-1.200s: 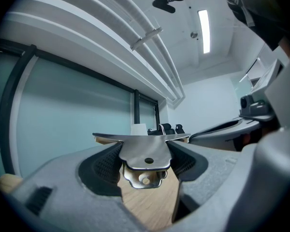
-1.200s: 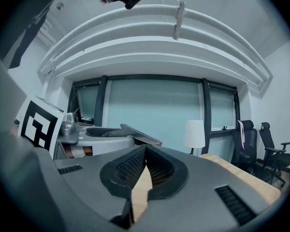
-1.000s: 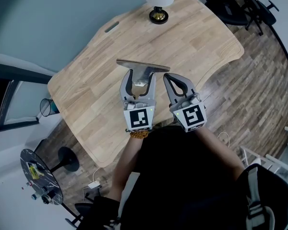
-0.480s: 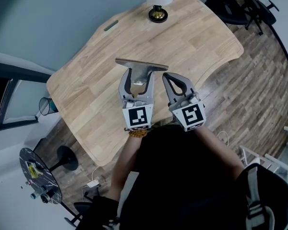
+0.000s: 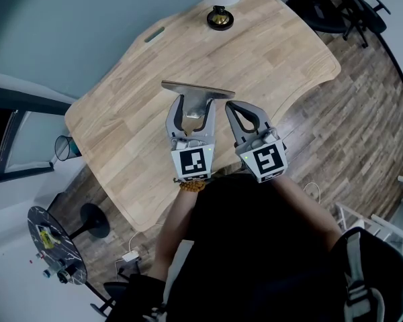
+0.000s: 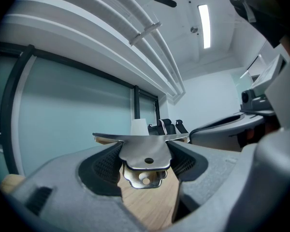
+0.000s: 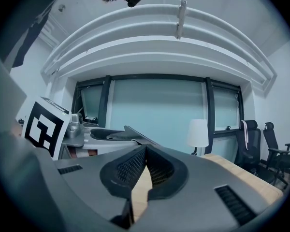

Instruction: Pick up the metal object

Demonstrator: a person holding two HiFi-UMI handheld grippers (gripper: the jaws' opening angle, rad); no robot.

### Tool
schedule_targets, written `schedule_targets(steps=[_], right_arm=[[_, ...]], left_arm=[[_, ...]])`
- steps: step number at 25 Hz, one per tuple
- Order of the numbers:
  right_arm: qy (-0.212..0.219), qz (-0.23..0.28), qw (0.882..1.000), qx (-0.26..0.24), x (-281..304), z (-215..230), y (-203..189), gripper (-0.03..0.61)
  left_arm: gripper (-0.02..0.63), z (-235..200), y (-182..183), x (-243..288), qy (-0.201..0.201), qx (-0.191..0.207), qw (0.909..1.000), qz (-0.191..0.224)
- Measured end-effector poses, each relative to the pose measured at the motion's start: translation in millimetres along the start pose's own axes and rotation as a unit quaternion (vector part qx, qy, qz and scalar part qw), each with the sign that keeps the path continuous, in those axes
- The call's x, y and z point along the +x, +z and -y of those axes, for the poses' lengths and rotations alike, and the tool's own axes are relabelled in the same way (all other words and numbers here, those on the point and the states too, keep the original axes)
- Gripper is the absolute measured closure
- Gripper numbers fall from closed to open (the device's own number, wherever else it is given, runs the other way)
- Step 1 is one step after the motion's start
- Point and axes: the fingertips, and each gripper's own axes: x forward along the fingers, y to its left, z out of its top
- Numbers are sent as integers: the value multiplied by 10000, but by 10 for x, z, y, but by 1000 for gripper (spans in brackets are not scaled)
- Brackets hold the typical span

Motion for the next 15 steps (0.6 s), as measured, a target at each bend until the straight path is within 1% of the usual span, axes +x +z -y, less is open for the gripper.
schedule_targets(steps=[15], right_arm=[[89,-45,9999,29,-48,-67,-62,574]], left_arm=[[310,5,-130,-57,32,-9,9998,-173]])
